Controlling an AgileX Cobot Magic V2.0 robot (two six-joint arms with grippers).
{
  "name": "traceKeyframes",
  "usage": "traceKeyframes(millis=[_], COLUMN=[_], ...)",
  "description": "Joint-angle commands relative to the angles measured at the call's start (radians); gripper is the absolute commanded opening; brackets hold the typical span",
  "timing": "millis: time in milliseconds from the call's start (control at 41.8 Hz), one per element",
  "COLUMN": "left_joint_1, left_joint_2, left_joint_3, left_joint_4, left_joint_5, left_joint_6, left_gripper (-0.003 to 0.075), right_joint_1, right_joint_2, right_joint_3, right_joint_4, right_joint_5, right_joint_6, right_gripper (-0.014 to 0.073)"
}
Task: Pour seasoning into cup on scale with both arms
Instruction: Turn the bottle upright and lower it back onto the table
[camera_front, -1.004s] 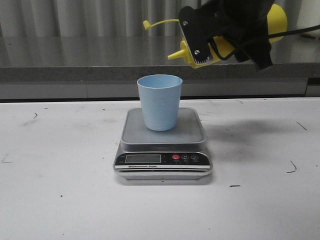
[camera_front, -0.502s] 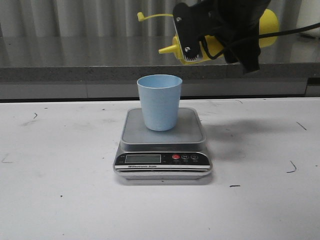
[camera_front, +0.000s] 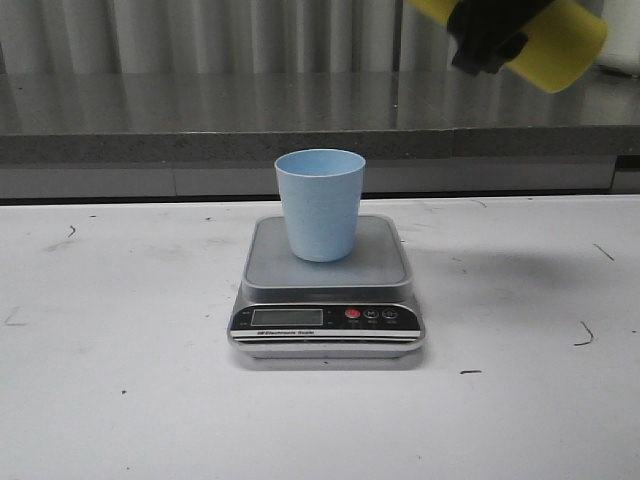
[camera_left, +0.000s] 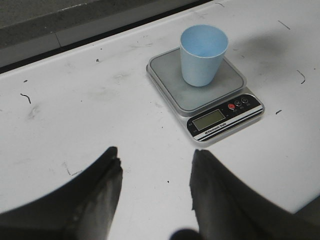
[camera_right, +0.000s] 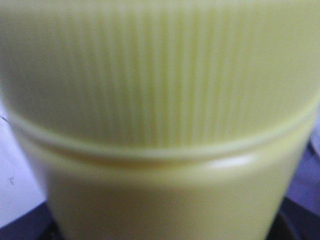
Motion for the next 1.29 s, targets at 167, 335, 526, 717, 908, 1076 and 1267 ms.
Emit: traceKeyframes(millis=[167,335,526,717,908,1076,1267], left_joint_1=[-0.006,-0.006,-0.006,-0.006,-0.006,-0.006,-0.006], left_joint_2=[-0.002,-0.002,-0.002,-0.002,-0.002,-0.002,-0.002], left_joint_3=[-0.026,-0.026,-0.026,-0.026,-0.026,-0.026,-0.026], left_joint_4=[-0.001,-0.001,-0.001,-0.001,-0.001,-0.001,-0.001], left_joint_5=[-0.071,-0.071,-0.071,-0.071,-0.071,-0.071,-0.071], left_joint_6=[-0.004,-0.004,-0.004,-0.004,-0.004,-0.004,-0.004], left_gripper=[0.0313,0.0313,0.0313,0.0313,0.0313,0.0313,0.0313], right_joint_1=[-0.174,-0.212,-0.239,-0.29,-0.321,-0.321,-0.321], right_joint_2=[-0.176,-0.258,-0.258,-0.199,-0.08,0.034,0.139], right_joint_3=[0.025,0.219,0.405,0.499,0.507,0.503,0.471], right_joint_4=[0.388,0.466,0.469,0.541,0.553,0.554,0.64], right_joint_5=[-0.076,-0.316,-0.625,-0.928,-1.114,-1.272,-1.349], right_joint_6=[-0.015,-0.011,0.052,0.066,0.053,-0.067,-0.166], right_gripper=[0.0318,0.0318,0.0318,0.0318,0.0318,0.0318,0.0318])
